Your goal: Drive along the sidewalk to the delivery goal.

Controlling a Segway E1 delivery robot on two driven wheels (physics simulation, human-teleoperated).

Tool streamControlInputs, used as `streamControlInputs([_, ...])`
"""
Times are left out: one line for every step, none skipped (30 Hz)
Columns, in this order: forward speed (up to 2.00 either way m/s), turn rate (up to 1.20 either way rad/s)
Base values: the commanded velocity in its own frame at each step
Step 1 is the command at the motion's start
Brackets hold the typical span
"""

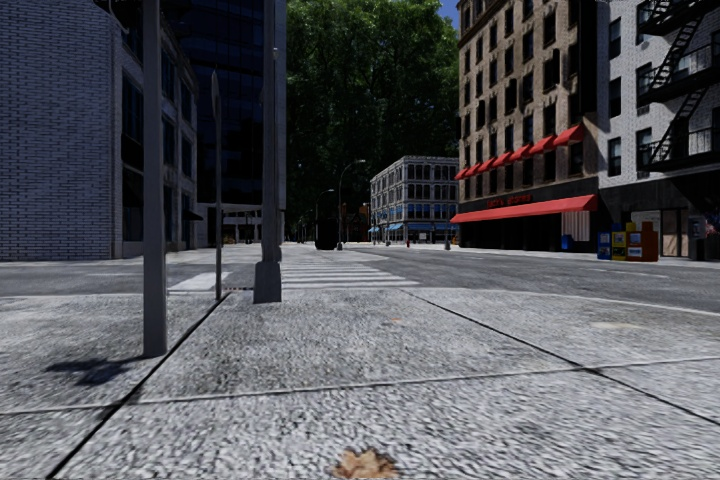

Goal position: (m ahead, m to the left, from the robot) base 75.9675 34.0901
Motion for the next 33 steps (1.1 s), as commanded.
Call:
streamControlInputs([2.00, 0.00])
streamControlInputs([2.00, 0.00])
streamControlInputs([2.00, 0.00])
streamControlInputs([2.00, 0.00])
streamControlInputs([2.00, 0.00])
streamControlInputs([2.00, 0.00])
streamControlInputs([2.00, 0.00])
streamControlInputs([2.00, 0.00])
streamControlInputs([2.00, 0.00])
streamControlInputs([2.00, 0.00])
streamControlInputs([2.00, 0.00])
streamControlInputs([2.00, 0.00])
streamControlInputs([2.00, 0.00])
streamControlInputs([2.00, 0.00])
streamControlInputs([2.00, 0.00])
streamControlInputs([2.00, 0.00])
streamControlInputs([2.00, 0.00])
streamControlInputs([2.00, 0.00])
streamControlInputs([2.00, 0.00])
streamControlInputs([2.00, 0.00])
streamControlInputs([2.00, 0.00])
streamControlInputs([2.00, 0.00])
streamControlInputs([2.00, 0.00])
streamControlInputs([2.00, 0.00])
streamControlInputs([2.00, 0.00])
streamControlInputs([2.00, 0.00])
streamControlInputs([2.00, 0.00])
streamControlInputs([2.00, 0.00])
streamControlInputs([2.00, 0.00])
streamControlInputs([2.00, 0.00])
streamControlInputs([2.00, 0.00])
streamControlInputs([2.00, 0.00])
streamControlInputs([2.00, 0.00])
